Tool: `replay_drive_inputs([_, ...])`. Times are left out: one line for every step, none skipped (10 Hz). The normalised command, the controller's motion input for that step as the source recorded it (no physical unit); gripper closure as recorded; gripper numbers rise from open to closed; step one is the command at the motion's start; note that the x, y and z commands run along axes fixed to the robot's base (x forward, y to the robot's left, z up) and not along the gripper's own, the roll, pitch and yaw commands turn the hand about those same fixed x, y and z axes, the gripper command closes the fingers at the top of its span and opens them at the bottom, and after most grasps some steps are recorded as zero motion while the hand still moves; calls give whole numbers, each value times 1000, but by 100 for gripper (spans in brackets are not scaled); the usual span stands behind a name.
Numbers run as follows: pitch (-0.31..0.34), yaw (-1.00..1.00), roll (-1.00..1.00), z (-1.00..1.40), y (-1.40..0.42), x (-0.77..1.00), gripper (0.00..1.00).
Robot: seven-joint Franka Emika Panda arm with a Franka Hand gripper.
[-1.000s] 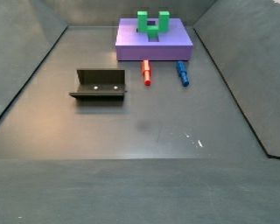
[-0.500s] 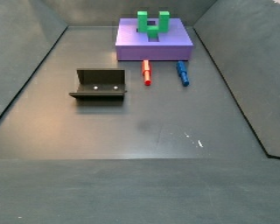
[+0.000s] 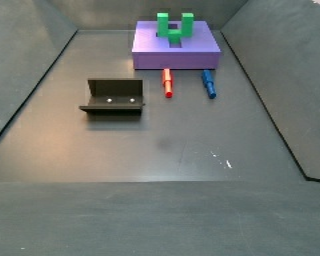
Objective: Pick up the brown object. Move up. Place the brown object on the fixture. Regrasp the brown object. Move to above the board. Insert the brown object.
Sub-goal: Insert the brown object.
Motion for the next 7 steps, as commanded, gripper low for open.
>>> replay_drive_inputs([81, -763, -279, 0, -91, 0, 100])
replay_drive_inputs([59, -754, -290, 0, -97, 0, 100])
replay_drive_inputs([36, -754, -296, 9, -103, 0, 100])
replay_drive_inputs([21, -751, -299, 26, -109, 0, 100])
replay_drive_inputs([17, -754, -297, 26, -106, 0, 100])
replay_drive_inputs([13, -754, -296, 26, -106, 0, 100])
replay_drive_inputs([0, -754, -301, 37, -109, 0, 100])
